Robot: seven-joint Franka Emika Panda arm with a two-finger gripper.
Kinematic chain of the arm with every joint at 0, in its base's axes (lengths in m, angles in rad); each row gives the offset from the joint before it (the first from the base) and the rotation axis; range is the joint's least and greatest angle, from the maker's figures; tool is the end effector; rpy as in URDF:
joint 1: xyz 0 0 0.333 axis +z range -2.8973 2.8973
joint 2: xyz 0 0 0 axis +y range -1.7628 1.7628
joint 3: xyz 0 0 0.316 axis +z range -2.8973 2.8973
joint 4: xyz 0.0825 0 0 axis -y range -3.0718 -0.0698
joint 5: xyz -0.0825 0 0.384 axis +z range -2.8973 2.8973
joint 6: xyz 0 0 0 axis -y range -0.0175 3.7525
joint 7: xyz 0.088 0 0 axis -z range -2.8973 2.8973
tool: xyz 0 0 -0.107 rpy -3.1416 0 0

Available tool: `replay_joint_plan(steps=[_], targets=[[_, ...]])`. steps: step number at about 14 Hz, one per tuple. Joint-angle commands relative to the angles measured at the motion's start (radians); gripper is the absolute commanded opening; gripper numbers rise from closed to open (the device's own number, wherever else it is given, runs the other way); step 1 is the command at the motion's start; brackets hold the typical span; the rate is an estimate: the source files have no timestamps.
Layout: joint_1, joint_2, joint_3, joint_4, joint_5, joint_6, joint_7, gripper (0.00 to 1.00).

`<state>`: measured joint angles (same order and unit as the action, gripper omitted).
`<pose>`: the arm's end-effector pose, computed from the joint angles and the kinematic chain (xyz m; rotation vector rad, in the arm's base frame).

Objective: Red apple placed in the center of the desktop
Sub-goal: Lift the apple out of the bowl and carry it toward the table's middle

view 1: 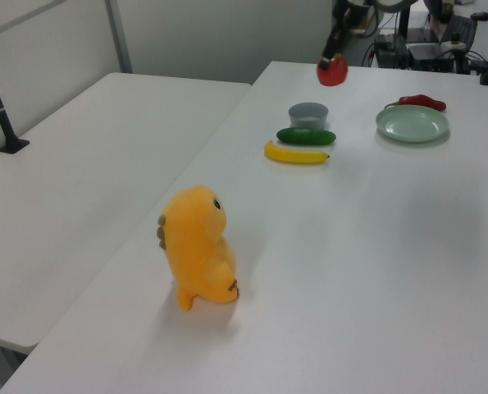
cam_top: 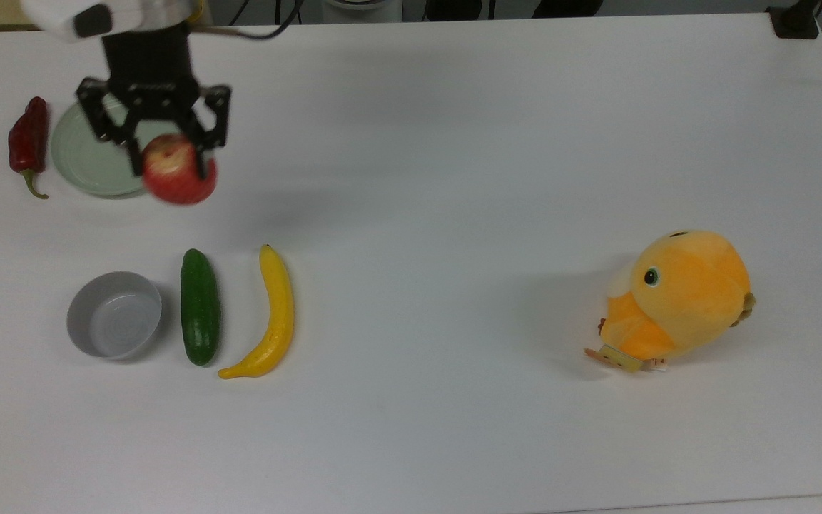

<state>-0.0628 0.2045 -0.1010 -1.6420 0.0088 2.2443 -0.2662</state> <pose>0.6514 -0.1018 0.5366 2.9844 0.1561 0.5863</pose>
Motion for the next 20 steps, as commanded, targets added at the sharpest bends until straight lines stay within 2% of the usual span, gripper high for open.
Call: replay_joint_plan(steps=[1, 4, 6, 7, 9, 13, 15, 19, 20], targets=[[0.060, -0.132, -0.003, -0.117, 0.003, -0.184, 0.012, 0.06], [0.086, -0.166, 0.023, -0.169, 0.003, -0.307, 0.012, 0.06], [0.086, -0.183, 0.047, -0.228, 0.003, -0.318, 0.013, 0.06], [0.086, -0.188, 0.061, -0.270, 0.003, -0.302, 0.046, 0.08], [0.086, -0.182, 0.092, -0.298, 0.002, -0.281, 0.117, 0.11], [0.087, -0.172, 0.118, -0.445, 0.002, -0.100, 0.176, 0.11], [0.087, -0.163, 0.132, -0.513, 0.000, 0.039, 0.226, 0.11], [0.115, -0.100, 0.139, -0.532, -0.026, 0.149, 0.294, 0.12], [0.116, -0.093, 0.150, -0.535, -0.042, 0.152, 0.294, 0.15]])
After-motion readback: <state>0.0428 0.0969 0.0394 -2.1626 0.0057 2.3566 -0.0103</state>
